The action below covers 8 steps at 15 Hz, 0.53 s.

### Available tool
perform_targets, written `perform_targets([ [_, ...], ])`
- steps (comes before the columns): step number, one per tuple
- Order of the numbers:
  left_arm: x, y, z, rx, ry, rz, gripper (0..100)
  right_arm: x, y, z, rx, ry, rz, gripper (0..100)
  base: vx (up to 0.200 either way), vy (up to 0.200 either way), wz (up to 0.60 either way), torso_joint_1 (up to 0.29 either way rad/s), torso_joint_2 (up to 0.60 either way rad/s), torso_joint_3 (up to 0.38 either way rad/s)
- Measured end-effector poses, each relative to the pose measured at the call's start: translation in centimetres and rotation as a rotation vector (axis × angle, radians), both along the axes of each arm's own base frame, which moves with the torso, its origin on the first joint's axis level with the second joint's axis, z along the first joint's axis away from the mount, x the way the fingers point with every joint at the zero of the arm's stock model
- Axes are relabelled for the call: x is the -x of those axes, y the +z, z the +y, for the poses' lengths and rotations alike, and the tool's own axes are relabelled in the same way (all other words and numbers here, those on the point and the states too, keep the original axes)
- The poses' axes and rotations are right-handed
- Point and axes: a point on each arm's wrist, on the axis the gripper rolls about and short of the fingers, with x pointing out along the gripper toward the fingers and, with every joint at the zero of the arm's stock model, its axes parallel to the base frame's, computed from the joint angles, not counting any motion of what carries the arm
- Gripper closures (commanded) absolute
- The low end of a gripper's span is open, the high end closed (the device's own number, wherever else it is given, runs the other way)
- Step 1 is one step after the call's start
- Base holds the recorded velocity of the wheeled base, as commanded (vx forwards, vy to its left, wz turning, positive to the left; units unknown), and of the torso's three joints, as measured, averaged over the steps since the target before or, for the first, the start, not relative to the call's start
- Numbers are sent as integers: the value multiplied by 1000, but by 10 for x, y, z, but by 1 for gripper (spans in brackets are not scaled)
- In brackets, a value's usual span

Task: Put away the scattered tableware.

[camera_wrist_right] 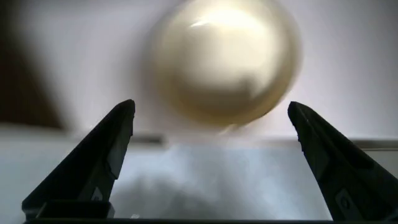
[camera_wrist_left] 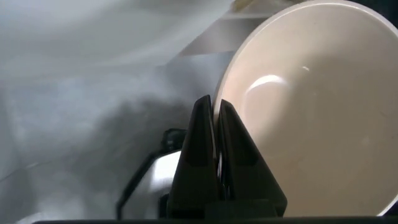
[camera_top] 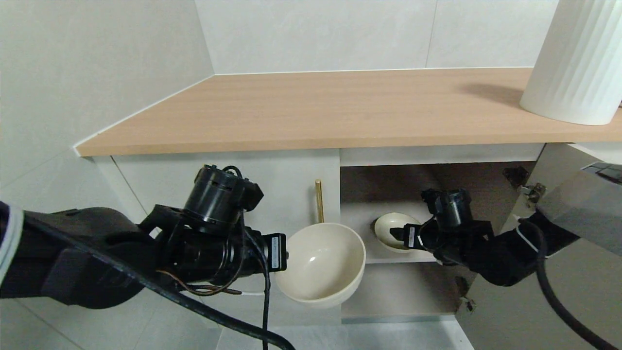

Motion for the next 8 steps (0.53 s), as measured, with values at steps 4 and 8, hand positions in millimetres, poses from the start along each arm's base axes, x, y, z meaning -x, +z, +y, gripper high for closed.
perform_targets([
  [4,-3,-37,-21,-190,39,14,100,42,34,16,3,121,50,0,0,0,0,0,0,0],
  [8,0,-62,-32,-276,-3,52,100,75,61,26,-11,236,76,0,0,0,0,0,0,0],
])
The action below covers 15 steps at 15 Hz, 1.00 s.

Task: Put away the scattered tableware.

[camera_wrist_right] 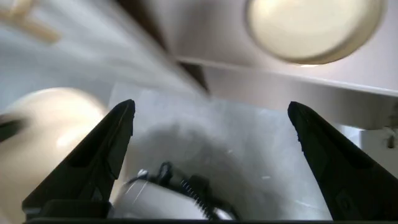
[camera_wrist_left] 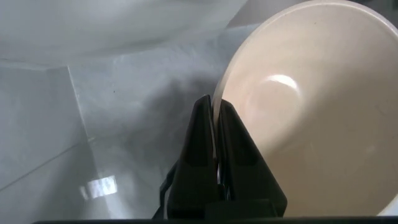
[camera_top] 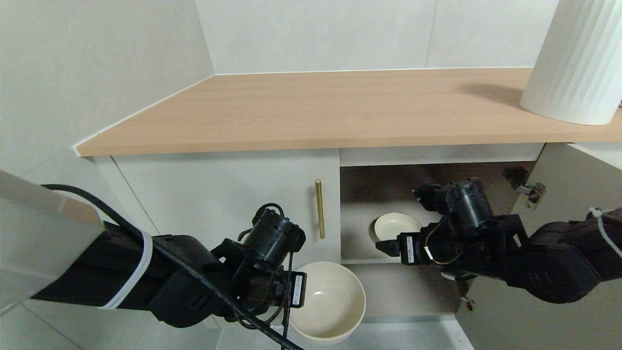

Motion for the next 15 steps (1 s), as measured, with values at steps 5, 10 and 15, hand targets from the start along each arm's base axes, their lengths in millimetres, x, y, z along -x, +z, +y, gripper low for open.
perform_targets([
  [5,-1,-3,-6,10,-10,-23,100,24,-5,16,10,144,98,0,0,0,0,0,0,0],
  [10,3,-2,-11,-4,-15,-47,100,25,-23,29,45,169,137,0,0,0,0,0,0,0],
  [15,9,1,-13,-1,-30,-54,100,21,-34,33,63,164,159,0,0,0,0,0,0,0],
])
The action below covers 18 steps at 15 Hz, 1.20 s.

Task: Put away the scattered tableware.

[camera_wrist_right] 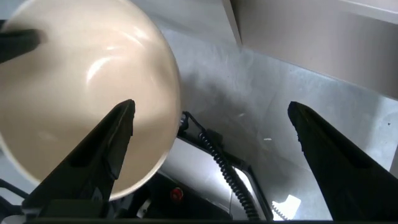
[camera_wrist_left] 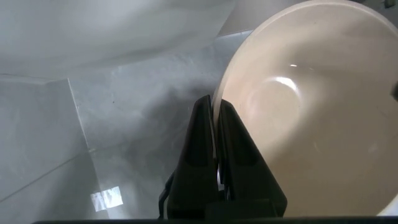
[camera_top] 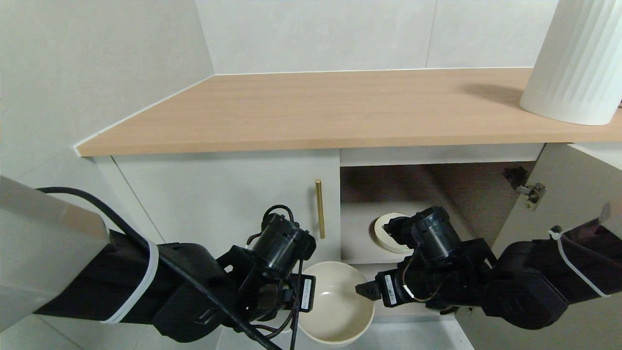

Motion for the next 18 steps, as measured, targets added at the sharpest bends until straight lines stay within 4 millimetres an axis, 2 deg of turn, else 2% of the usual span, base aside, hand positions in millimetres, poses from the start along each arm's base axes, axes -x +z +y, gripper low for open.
perform_targets([
  [4,2,2,0,3,-3,-6,100,-1,-3,1,4,-1,4,0,0,0,0,0,0,0],
  [5,2,2,0,3,-3,-6,100,-1,-5,1,7,-1,7,100,0,0,0,0,0,0],
  [18,3,2,-1,4,-7,-5,100,-2,-8,2,10,-2,9,100,0,0,0,0,0,0],
])
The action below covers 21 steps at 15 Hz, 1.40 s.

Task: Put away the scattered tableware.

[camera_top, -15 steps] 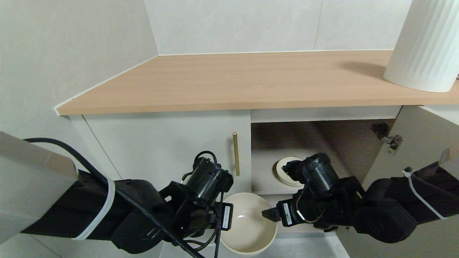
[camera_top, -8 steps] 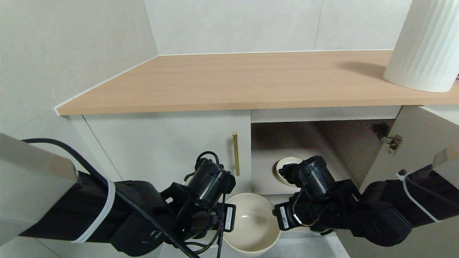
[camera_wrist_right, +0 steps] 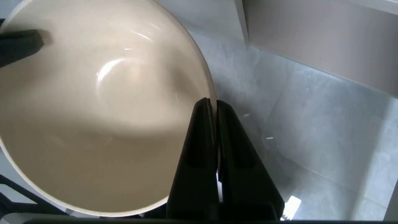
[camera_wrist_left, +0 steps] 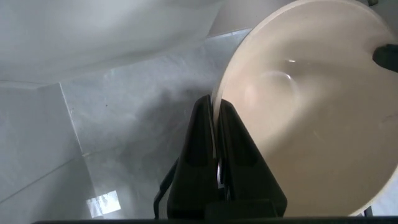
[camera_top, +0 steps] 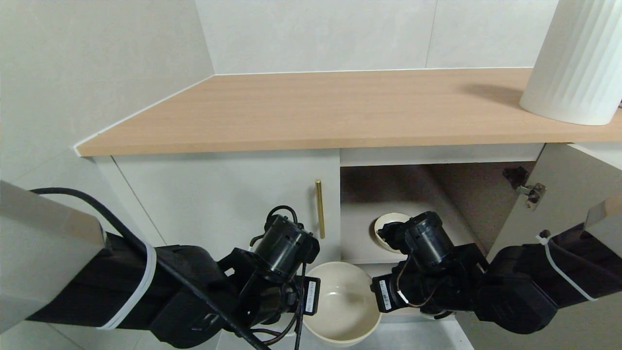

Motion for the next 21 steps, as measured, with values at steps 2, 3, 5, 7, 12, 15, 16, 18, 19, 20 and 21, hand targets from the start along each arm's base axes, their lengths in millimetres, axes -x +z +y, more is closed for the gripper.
perform_targets([
  [2,0,0,0,-1,0,1,0,0,0,0,1,-1,-1,100,0,0,0,0,0,0],
  [3,0,0,0,-3,-1,2,0,0,0,0,1,-2,-1,100,0,0,0,0,0,0],
  [5,0,-1,1,-9,2,4,0,0,0,-1,8,-7,0,100,0,0,0,0,0,0],
  [7,0,-1,1,-10,3,4,0,0,-1,-1,10,-10,0,100,0,0,0,0,0,0],
  [12,0,1,1,-1,2,-4,0,-2,-5,-2,55,-37,-16,100,0,0,0,0,0,0],
  [15,1,3,1,4,3,-8,0,-7,-15,-4,134,-71,-6,100,0,0,0,0,0,0],
  [16,1,3,1,5,3,-9,0,-9,-16,-6,147,-82,8,100,0,0,0,0,0,0],
  [18,1,4,1,8,4,-10,0,-18,-15,-13,151,-119,6,100,0,0,0,0,0,0],
  [19,0,4,1,8,4,-10,0,-25,-14,-18,151,-150,-4,100,0,0,0,0,0,0],
  [20,1,4,1,8,4,-10,0,-32,-10,-24,146,-181,-17,100,0,0,0,0,0,0],
  [21,1,4,1,7,4,-9,0,-39,-6,-32,135,-218,-29,100,0,0,0,0,0,0],
])
